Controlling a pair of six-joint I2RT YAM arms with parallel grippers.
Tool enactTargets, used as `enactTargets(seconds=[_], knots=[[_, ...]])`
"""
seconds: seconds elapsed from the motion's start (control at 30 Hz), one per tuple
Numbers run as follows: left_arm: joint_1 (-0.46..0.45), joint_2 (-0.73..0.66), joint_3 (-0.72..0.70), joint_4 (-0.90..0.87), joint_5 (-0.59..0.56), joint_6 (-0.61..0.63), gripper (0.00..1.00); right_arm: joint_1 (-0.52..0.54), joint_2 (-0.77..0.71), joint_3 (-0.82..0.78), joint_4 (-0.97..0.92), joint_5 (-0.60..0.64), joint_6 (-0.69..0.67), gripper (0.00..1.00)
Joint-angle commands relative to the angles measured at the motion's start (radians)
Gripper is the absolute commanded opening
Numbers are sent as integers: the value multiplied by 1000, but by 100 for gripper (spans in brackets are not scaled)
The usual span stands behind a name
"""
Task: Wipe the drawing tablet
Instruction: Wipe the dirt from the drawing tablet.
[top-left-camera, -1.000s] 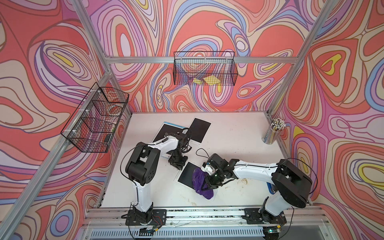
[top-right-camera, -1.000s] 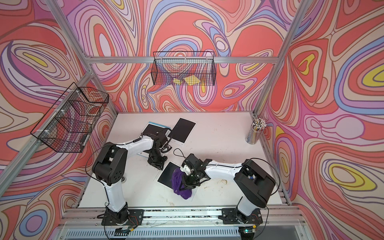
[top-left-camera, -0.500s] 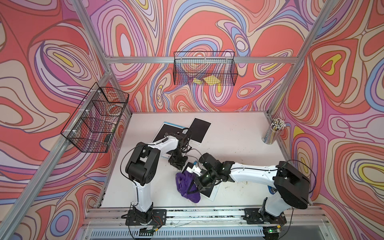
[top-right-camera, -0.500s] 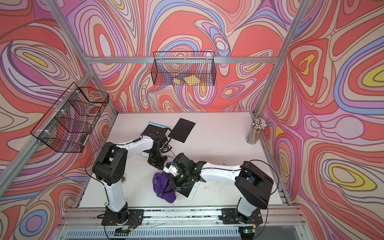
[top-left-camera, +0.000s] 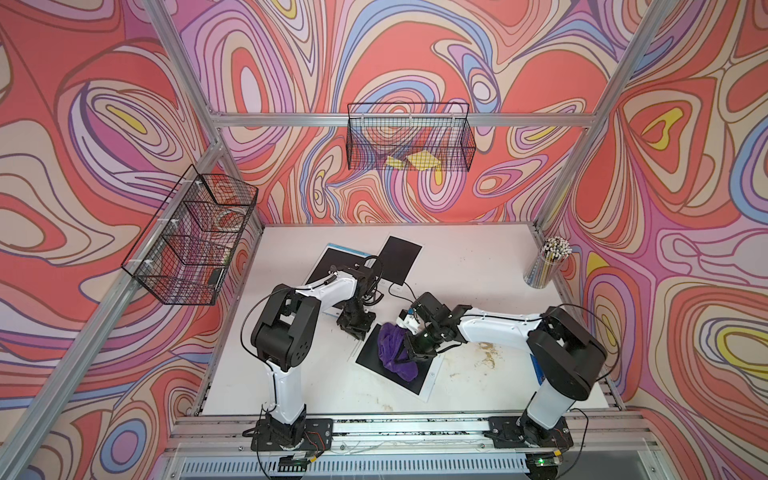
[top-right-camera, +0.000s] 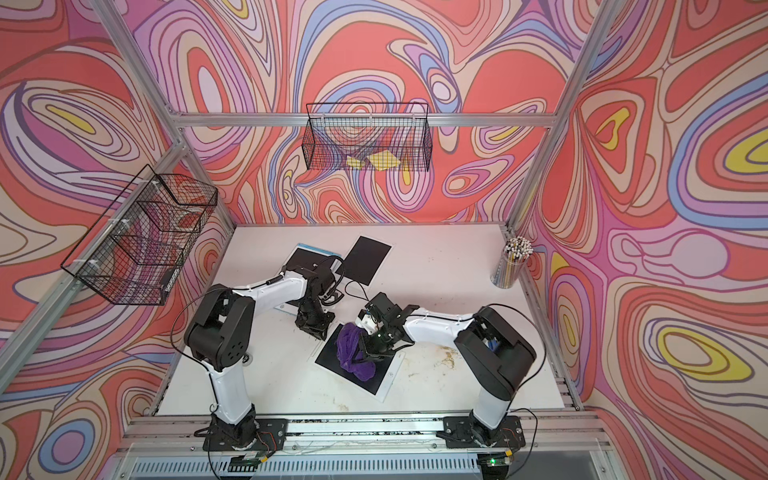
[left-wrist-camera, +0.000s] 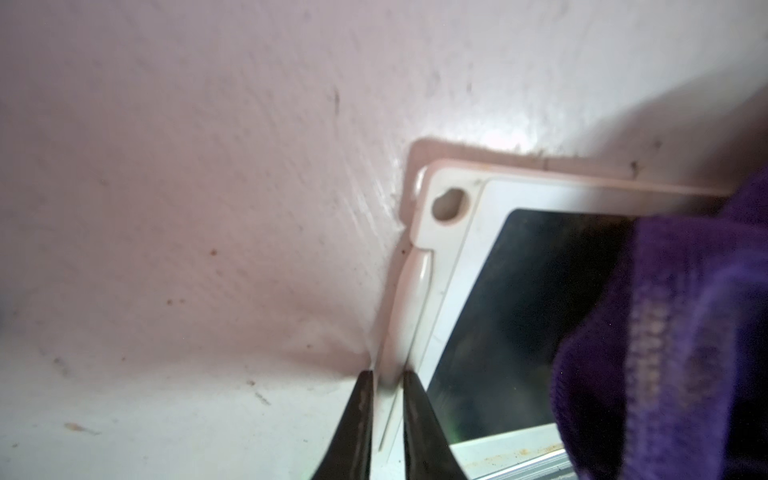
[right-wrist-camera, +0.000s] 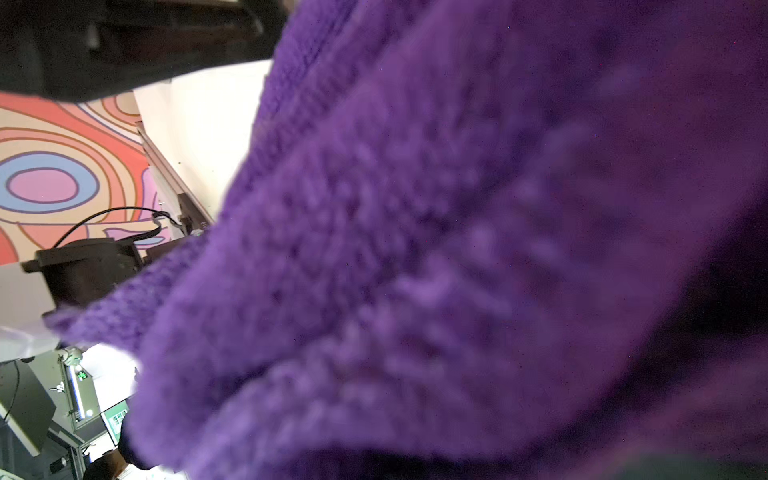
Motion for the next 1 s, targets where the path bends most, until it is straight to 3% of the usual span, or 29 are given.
enactTargets(seconds=[0.0, 0.13, 0.33, 0.5, 0.57, 0.73, 0.97], knots=[[-8, 15, 12, 2, -6, 5, 18, -1, 77, 73, 37, 37, -59, 0], [-11, 18, 15, 1, -6, 5, 18, 13, 153, 149, 43, 2, -54, 0], [-10, 15, 15, 0, -7, 5, 18, 158, 194, 191, 54, -67, 10, 0], [-10, 15, 15, 0, -9, 5, 18, 310, 144, 178, 150, -186, 117, 0], [-11, 14, 15, 0, -8, 5, 17, 320, 66, 151, 188, -198, 153, 0], [-11, 12, 15, 1, -8, 5, 18, 219, -198, 105, -7, -65, 67, 0], [-13, 13, 15, 1, -12, 5, 17, -93, -366, -76, -217, 65, -51, 0]])
